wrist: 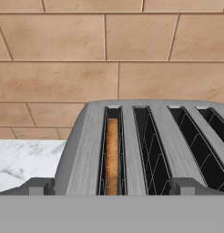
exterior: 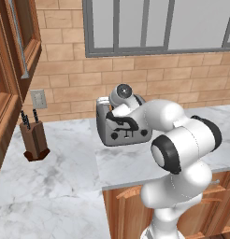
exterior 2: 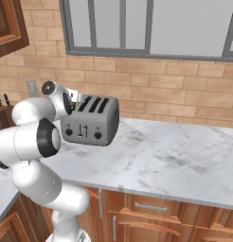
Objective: Start the toaster. Once the lever pops up, take the bread to the plate on the dining counter.
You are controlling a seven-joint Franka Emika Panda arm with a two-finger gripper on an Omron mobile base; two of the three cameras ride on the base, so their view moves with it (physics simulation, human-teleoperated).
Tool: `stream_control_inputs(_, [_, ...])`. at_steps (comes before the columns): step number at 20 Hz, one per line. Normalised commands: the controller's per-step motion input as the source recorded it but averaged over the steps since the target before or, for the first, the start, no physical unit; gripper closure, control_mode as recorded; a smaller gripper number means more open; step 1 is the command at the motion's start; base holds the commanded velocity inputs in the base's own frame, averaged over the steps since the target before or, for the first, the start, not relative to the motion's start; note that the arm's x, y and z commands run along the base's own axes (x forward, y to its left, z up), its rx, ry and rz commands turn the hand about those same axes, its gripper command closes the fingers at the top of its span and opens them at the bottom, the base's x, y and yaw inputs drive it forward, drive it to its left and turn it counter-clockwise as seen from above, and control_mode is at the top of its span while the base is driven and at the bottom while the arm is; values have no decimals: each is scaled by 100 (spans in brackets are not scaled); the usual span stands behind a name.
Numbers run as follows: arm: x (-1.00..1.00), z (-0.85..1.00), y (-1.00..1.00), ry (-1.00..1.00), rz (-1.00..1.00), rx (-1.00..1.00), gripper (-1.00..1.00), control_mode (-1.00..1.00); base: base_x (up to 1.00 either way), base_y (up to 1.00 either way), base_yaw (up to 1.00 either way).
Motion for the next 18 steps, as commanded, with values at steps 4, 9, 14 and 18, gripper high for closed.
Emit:
stream_control_inputs(4, [0, 0, 0, 0, 0, 0, -100, -100, 0, 0, 0])
stream_control_inputs(9, [0, 0, 0, 0, 0, 0, -100, -100, 0, 0, 0])
stream_control_inputs(14, [0, 0, 0, 0, 0, 0, -100, -100, 0, 0, 0])
stream_control_inputs(18, [0, 0, 0, 0, 0, 0, -100, -100, 0, 0, 0])
